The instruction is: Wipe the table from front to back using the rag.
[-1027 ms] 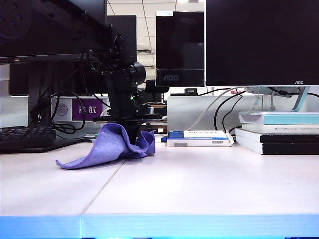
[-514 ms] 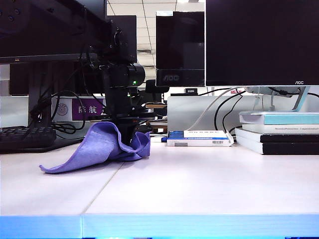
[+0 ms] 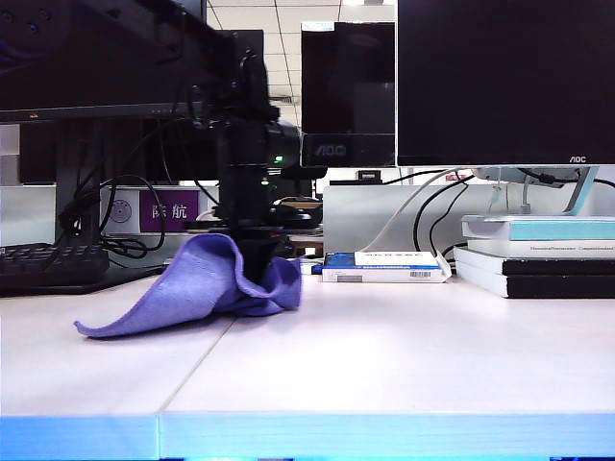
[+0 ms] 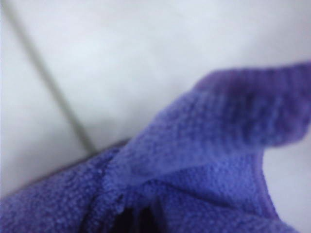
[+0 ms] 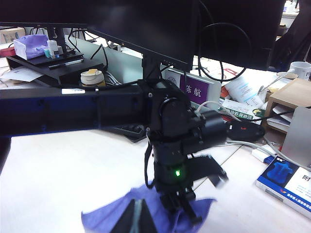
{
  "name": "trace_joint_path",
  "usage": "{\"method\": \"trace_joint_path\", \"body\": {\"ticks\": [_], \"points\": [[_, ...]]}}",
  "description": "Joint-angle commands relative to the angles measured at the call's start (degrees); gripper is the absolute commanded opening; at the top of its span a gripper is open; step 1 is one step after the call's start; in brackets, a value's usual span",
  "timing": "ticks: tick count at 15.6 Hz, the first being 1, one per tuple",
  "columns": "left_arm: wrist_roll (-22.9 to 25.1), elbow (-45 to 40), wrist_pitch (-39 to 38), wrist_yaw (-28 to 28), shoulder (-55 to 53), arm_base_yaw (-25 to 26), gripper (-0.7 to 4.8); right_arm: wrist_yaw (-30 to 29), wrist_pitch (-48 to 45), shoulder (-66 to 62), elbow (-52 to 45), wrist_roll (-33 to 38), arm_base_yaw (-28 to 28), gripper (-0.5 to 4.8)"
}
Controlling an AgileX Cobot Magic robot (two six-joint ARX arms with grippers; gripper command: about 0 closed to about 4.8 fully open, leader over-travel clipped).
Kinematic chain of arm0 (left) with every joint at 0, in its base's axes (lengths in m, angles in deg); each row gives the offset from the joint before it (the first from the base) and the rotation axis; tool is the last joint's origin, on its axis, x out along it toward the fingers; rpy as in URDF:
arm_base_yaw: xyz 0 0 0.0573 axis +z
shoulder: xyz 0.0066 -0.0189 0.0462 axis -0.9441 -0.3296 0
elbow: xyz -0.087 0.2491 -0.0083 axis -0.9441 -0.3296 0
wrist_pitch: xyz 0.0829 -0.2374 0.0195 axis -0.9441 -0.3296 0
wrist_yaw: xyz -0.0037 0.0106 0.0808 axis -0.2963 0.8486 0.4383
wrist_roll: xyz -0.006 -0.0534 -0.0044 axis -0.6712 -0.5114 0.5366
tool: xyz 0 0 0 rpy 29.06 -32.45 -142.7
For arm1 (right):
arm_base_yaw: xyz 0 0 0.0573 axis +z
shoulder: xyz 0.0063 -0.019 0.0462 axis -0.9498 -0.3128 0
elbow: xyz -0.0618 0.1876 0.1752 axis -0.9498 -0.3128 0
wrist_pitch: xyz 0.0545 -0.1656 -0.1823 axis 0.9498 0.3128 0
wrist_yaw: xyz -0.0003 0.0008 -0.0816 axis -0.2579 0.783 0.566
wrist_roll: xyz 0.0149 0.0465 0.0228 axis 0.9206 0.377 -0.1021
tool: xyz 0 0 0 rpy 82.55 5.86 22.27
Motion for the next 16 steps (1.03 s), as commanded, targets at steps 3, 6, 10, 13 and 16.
{"method": "trace_joint_path", "body": {"ticks": [3, 6, 10, 13, 16], "points": [[0.0, -0.5, 2.6, -0.8, -0.2, -0.7, -0.06, -0.4, -1.0, 0.8, 0.3, -0.2, 0.1, -0.01], [-2.1, -0.8, 11.2, -0.8, -0.2, -0.7, -0.06, -0.3, -1.0, 1.2, 0.3, -0.2, 0.1, -0.01], [-1.8, -3.5, 21.7, -0.8, -0.2, -0.5, -0.06, -0.4, -1.0, 1.2, 0.3, -0.2, 0.1, -0.01], [-0.9, -8.2, 26.8, -0.7, -0.2, -0.5, -0.06, -0.4, -1.0, 1.2, 0.3, -0.2, 0.0, -0.01], [-0.9, -12.2, 28.0, -0.9, -0.2, -0.5, -0.06, -0.4, -1.0, 1.2, 0.3, -0.2, 0.0, -0.01]]}}
